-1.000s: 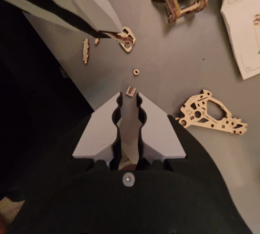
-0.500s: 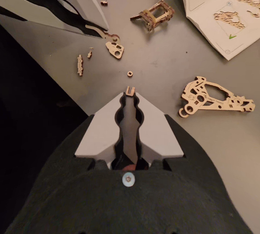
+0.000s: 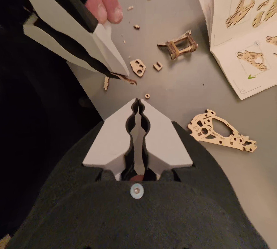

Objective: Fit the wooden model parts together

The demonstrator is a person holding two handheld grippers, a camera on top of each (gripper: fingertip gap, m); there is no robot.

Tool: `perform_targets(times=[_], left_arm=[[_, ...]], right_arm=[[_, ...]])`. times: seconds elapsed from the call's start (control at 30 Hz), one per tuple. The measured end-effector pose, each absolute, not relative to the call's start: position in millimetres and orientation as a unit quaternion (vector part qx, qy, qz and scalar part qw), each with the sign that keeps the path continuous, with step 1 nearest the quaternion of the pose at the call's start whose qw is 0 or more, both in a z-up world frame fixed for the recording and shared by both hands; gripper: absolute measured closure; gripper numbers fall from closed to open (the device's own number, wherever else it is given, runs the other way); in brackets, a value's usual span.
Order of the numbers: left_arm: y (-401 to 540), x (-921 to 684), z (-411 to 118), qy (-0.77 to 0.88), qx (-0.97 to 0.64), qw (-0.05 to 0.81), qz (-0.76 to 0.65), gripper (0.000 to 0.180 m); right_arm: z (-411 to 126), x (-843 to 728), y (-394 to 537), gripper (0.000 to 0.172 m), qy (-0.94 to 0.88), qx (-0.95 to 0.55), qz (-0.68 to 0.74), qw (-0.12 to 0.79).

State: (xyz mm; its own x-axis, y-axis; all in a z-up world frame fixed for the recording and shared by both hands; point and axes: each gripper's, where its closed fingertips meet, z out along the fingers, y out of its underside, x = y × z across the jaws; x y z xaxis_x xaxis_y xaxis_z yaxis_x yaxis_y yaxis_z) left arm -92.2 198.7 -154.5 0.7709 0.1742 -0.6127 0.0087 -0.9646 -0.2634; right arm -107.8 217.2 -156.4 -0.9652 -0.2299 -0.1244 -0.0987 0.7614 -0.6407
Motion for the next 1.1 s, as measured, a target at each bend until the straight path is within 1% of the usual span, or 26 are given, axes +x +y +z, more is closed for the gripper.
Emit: perform_targets(times=[0.1, 0.23, 0.27, 0.33, 0.43, 0.57, 0.7, 0.77, 0.87, 0.93, 0.97, 1.03, 1.1], left_arm=[[195, -88, -160, -0.055, -0.937, 0.123, 0.322, 0.177], [177, -82, -158, -0.095, -0.934, 0.129, 0.32, 0.177], [173, -81, -156, -0.109, -0.932, 0.136, 0.318, 0.177], [161, -82, -154, -0.13, -0.927, 0.138, 0.323, 0.177], [149, -81, -153, -0.156, -0.921, 0.144, 0.326, 0.177], [140, -80, -154, -0.173, -0.915, 0.155, 0.331, 0.177], [135, -78, -155, -0.18, -0.911, 0.165, 0.332, 0.177], [135, -77, -156, -0.182, -0.91, 0.172, 0.331, 0.177], [131, -76, -157, -0.185, -0.908, 0.175, 0.332, 0.177], [130, -75, -156, -0.187, -0.906, 0.179, 0.334, 0.177], [129, -74, -156, -0.187, -0.906, 0.18, 0.335, 0.177], [128, -73, -155, -0.19, -0.904, 0.185, 0.336, 0.177], [127, -72, -155, -0.193, -0.903, 0.188, 0.336, 0.177]], right_arm=[[-160, -113, 214, 0.172, 0.935, -0.091, -0.332, 0.09], [-160, -118, 196, 0.152, 0.928, -0.07, -0.357, 0.076], [-159, -120, 190, 0.151, 0.926, -0.071, -0.363, 0.07], [-162, -123, 179, 0.154, 0.925, -0.091, -0.366, 0.056], [-179, -132, 170, 0.157, 0.936, -0.115, -0.33, 0.03], [-188, -137, 156, 0.164, 0.94, -0.119, -0.318, 0.028], [-192, -122, 151, 0.159, 0.937, -0.145, -0.309, 0.068], [-194, -121, 149, 0.158, 0.939, -0.152, -0.303, 0.064], [-196, -116, 151, 0.164, 0.944, -0.15, -0.286, 0.065], [-195, -98, 158, 0.17, 0.943, -0.157, -0.27, 0.112], [-194, -92, 163, 0.17, 0.943, -0.159, -0.262, 0.13], [-191, -102, 161, 0.166, 0.943, -0.167, -0.275, 0.082], [-186, -108, 156, 0.157, 0.939, -0.172, -0.293, 0.06]])
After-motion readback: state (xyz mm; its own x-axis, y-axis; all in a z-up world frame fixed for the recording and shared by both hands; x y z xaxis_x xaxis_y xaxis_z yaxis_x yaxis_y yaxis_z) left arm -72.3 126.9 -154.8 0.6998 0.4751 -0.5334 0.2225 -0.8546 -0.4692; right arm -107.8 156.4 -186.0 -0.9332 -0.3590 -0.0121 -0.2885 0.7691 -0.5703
